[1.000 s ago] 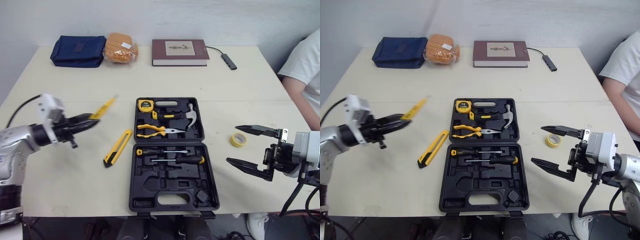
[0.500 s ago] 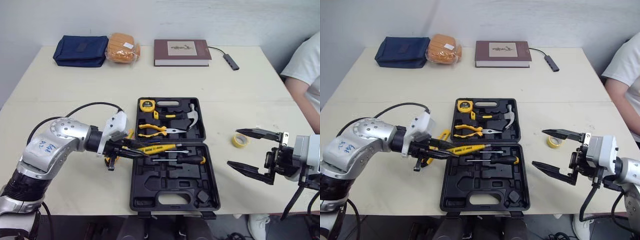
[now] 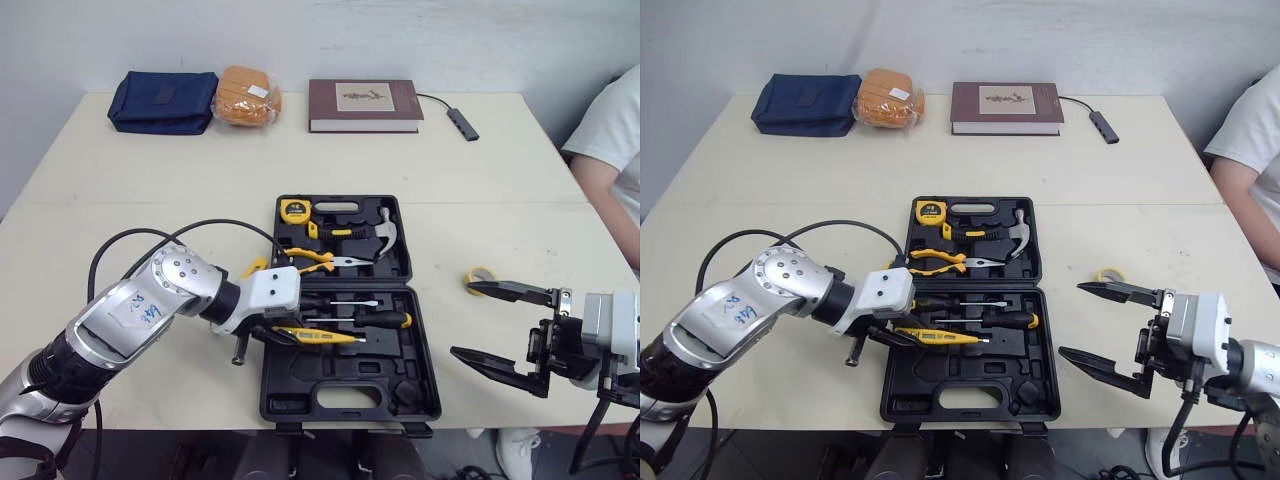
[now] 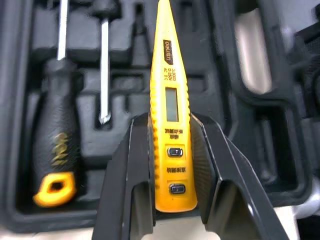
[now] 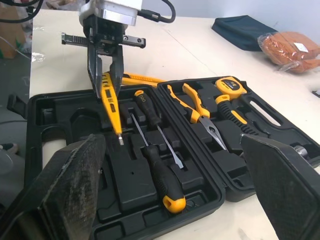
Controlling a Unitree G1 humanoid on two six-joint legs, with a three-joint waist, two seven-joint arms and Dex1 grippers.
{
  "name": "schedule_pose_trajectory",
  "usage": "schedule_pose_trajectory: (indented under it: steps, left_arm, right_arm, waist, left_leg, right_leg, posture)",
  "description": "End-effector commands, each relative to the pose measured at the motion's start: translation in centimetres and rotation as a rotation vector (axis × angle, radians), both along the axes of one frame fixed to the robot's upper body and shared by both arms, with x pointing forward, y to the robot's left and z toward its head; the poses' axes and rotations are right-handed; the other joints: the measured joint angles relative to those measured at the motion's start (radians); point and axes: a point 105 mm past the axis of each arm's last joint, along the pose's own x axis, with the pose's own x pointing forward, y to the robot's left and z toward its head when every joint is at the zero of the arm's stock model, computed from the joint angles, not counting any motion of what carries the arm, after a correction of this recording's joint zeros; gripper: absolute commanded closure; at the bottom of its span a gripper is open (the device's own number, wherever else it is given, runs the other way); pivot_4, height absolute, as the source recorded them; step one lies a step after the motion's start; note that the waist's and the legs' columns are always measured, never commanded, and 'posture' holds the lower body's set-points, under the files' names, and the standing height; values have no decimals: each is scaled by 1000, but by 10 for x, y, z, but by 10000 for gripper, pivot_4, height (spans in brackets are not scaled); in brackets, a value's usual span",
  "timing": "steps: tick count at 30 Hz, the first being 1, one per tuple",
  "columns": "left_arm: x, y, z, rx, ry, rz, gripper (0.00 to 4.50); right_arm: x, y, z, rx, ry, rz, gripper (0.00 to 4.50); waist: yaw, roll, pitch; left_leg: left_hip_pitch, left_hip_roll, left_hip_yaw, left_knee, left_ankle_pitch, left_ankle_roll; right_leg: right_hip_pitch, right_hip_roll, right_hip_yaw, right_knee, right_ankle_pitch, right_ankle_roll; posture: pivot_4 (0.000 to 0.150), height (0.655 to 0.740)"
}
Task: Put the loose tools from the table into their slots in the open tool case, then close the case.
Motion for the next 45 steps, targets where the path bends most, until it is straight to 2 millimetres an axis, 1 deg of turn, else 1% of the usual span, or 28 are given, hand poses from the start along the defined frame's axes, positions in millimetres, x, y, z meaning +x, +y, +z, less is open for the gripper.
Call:
schedule_pose_trajectory:
  steps: [1, 5, 11, 15, 20, 26, 33, 34, 36, 37, 40, 45]
  left_arm:
    - [8, -1, -2, 35, -45, -12, 41539]
    - [9, -1, -8, 77, -62, -35, 41539]
    - [12, -6, -10, 56, -61, -18, 41539]
    - [11, -7, -13, 59, -45, -8, 41539]
    - [9, -9, -18, 67, -47, -5, 41539]
    - [5, -14, -21, 44, -40, 11, 41539]
    - [4, -12, -23, 58, -47, 13, 41539]
    - [4, -16, -20, 30, -50, 9, 31256]
    - [2, -20, -15, -14, -42, 13, 24053]
    - [0, -21, -9, -20, -43, 2, 19564]
    - [-5, -17, 10, -8, -54, -36, 19564]
    - [-4, -14, 21, -20, -69, -31, 19564]
  right_arm:
    - [-5, 0, 3, -12, -8, 0, 0]
    - [-5, 3, 2, -8, -8, -3, 0]
    - [-6, 3, -1, -15, -2, -13, 0]
    - [-8, 0, -12, -23, 13, -15, 0]
    - [-10, 0, -18, -23, 18, -7, 0]
    - [-12, 2, -21, -9, 19, 0, 0]
    - [-14, 5, -24, 0, 29, 7, 0]
    - [-14, 5, -24, 1, 30, 9, 0]
    - [-14, 6, -24, 1, 30, 11, 0]
    - [-14, 7, -23, 4, 30, 13, 0]
    - [-12, 14, -15, 39, 33, 23, 0]
    - [-12, 21, -13, 37, 57, 47, 0]
  waist:
    - [0, 0, 0]
    - [1, 0, 0]
    - [1, 0, 0]
    - [1, 0, 0]
    - [1, 0, 0]
    - [1, 0, 0]
    - [2, 0, 0]
    - [1, 0, 0]
    - [2, 0, 0]
    - [2, 0, 0]
    - [0, 0, 0]
    - [-1, 1, 0]
  left_leg:
    - [0, 0, 0, 0, 0, 0]
    - [-1, 0, 0, 3, 0, 1]
    - [-1, 0, 0, 3, 0, 1]
    - [-1, 0, 0, 4, 0, 1]
    - [-1, 0, 0, 5, 0, 1]
    - [0, 0, -1, 6, 0, 1]
    - [0, 0, -1, 7, 0, 1]
    - [0, 0, -1, 7, 0, 1]
    - [0, 0, -1, 7, 0, 1]
    - [0, 0, -1, 7, 0, 1]
    - [-1, 0, -1, 8, 0, 1]
    - [-1, 0, -2, 8, 0, 1]
  right_leg:
    - [0, 0, 0, 0, 0, 0]
    - [0, 0, 0, 1, 0, 0]
    - [0, 0, 0, 1, 0, 0]
    - [0, 0, 0, 2, 0, 0]
    - [0, 0, 0, 3, 0, 0]
    - [1, -1, 0, 4, 0, 0]
    - [1, -1, 0, 4, 0, 0]
    - [1, -1, 0, 4, 0, 0]
    - [1, -1, 0, 4, 0, 0]
    - [1, -1, 0, 4, 0, 0]
    - [1, -1, 0, 4, 0, 0]
    - [1, -1, 0, 4, 0, 0]
  posture:
    - [1500, 7400]
    - [1500, 7400]
    - [1500, 7400]
    - [1500, 7400]
    - [1500, 7400]
    - [1500, 7400]
    - [1500, 7400]
    - [1500, 7400]
    - [1500, 7400]
    - [1500, 7400]
    - [1500, 7400]
    - [1500, 7400]
